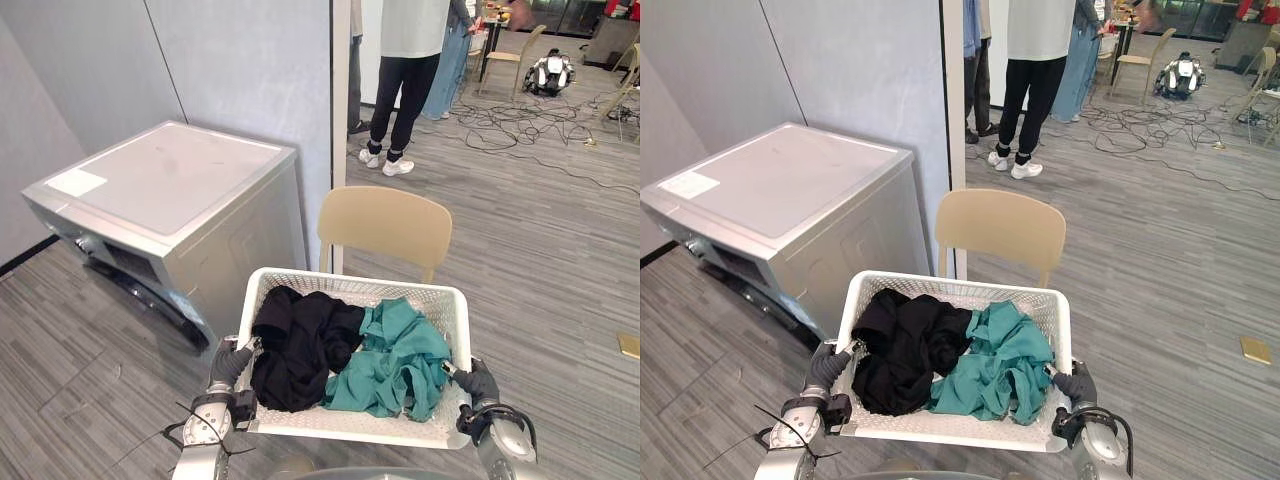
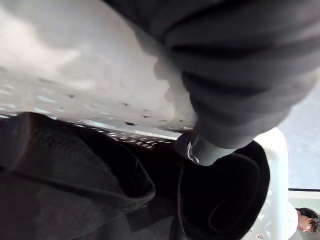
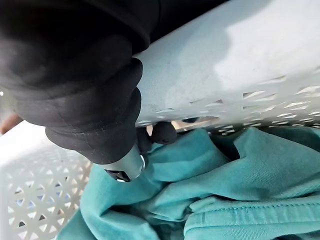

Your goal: Pick up the laundry basket with both hands and put the clothes into the washing machine.

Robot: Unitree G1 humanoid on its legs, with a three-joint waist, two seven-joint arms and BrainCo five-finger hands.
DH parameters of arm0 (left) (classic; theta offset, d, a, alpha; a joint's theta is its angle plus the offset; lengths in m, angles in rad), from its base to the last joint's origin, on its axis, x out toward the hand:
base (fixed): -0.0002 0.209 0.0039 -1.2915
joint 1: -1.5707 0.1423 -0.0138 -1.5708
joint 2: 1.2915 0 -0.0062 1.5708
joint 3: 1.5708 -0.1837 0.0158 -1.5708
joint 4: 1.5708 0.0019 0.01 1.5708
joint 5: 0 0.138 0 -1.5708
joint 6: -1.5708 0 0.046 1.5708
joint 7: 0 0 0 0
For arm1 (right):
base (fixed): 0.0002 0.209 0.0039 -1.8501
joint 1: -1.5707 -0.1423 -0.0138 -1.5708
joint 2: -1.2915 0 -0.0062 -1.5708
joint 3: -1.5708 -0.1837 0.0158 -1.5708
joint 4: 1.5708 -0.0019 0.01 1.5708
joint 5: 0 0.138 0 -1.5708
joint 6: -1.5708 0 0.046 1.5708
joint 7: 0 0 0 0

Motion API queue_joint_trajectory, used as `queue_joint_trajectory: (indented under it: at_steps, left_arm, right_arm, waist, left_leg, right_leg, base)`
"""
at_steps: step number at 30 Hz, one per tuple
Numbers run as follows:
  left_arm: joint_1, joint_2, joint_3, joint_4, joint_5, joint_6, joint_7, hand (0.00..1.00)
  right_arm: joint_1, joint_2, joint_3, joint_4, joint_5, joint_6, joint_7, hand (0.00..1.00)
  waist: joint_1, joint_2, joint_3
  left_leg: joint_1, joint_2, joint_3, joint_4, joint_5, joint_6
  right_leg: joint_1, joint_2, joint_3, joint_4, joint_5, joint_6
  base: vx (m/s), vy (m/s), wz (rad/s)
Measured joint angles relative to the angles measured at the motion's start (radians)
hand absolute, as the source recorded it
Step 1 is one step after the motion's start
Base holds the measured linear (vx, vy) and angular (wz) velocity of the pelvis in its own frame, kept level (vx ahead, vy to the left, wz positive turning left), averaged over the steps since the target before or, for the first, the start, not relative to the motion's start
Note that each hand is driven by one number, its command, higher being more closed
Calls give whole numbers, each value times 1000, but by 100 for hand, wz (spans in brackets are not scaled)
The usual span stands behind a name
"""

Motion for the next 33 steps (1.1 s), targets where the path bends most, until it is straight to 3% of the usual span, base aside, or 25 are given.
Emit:
queue_joint_trajectory:
  at_steps: [3,4,5,6,7,8,10,11,13,16,18,19,22,25,33]
  left_arm:
    - [-4,-5,9,0,0,-3,0,100]
    - [-6,-5,8,0,0,-7,0,100]
    - [-6,-6,7,0,0,-9,0,100]
    - [-7,-7,3,3,0,-9,0,100]
    - [-9,-4,3,3,0,-8,0,100]
    - [-10,19,1,3,0,-8,-1,100]
    - [-20,45,-7,3,-1,-10,0,100]
    - [-23,54,-10,7,-3,-10,3,100]
    - [-63,68,-25,50,-9,-12,9,100]
    - [-270,98,-86,211,-12,-12,50,100]
    - [-471,103,-129,324,-30,-14,82,100]
    - [-514,105,-137,350,-37,-14,93,100]
    - [-721,144,-178,507,-86,-15,141,100]
    - [-848,158,-228,598,-98,-14,178,100]
    - [-1054,160,-205,826,-97,-13,228,100]
  right_arm:
    - [-11,-1,-1,1,0,2,-1,100]
    - [-13,-2,-4,1,0,2,-1,100]
    - [-15,-4,-7,-1,0,1,-1,100]
    - [-14,-2,-8,6,-1,2,-3,100]
    - [-12,1,-12,7,-1,3,-4,100]
    - [-8,15,-10,7,-1,3,-3,100]
    - [-14,36,-10,8,-5,3,-3,100]
    - [-30,37,-8,23,-13,3,-3,100]
    - [-67,27,-13,65,-22,3,-11,100]
    - [-211,-14,-25,167,-60,3,-51,100]
    - [-353,-69,-53,230,-63,2,-85,100]
    - [-387,-83,-54,246,-65,3,-92,100]
    - [-535,-109,-62,324,-71,4,-129,100]
    - [-640,-130,-77,424,-70,4,-160,100]
    - [-898,-170,-64,676,-72,4,-167,100]
  waist:
    - [17,-7,2]
    - [15,-4,0]
    - [16,6,-6]
    - [8,40,-15]
    - [5,39,-17]
    - [-14,4,-23]
    - [-6,-45,-20]
    - [-1,-70,-19]
    - [2,-83,-11]
    - [2,-73,52]
    - [-6,-34,154]
    - [-12,-29,178]
    - [-20,-51,287]
    - [-17,-69,326]
    - [-14,-61,355]
  left_leg:
    - [-3,45,-3,-312,-9,17]
    - [0,49,-36,-454,25,18]
    - [1,52,-61,-546,150,25]
    - [7,74,-56,-599,213,-21]
    - [16,73,-54,-610,202,-28]
    - [56,50,-38,-678,189,-30]
    - [73,14,13,-750,213,-10]
    - [75,-1,41,-763,218,-2]
    - [72,-18,66,-773,223,6]
    - [-13,-32,84,-753,238,27]
    - [-119,-32,70,-722,260,36]
    - [-139,-32,67,-722,267,34]
    - [-187,-31,58,-740,316,38]
    - [-221,-30,57,-768,350,35]
    - [-291,-27,58,-803,387,32]
  right_leg:
    - [17,-28,35,-8,0,1]
    - [19,-36,51,-7,-6,13]
    - [19,-37,75,-5,-23,62]
    - [31,-21,99,-5,-42,100]
    - [33,-23,103,-4,-44,104]
    - [22,-51,107,-3,-46,118]
    - [-14,-85,149,-5,-38,139]
    - [-28,-104,179,-17,-27,156]
    - [-43,-124,207,-31,-13,177]
    - [-125,-136,237,-35,25,201]
    - [-211,-132,237,-34,61,213]
    - [-230,-131,237,-34,70,213]
    - [-303,-124,242,-5,87,213]
    - [-360,-121,243,12,96,206]
    - [-467,-117,246,52,96,206]
  base:
    - [232,132,-49]
    - [181,244,-46]
    - [212,328,-58]
    - [172,297,-40]
    - [162,291,-16]
    - [122,215,1]
    - [89,203,-39]
    - [36,173,-60]
    - [-22,156,-39]
    - [-172,112,-22]
    - [-275,70,-1]
    - [-298,50,-3]
    - [-175,7,-4]
    - [-81,-35,-4]
    - [-14,-19,-4]
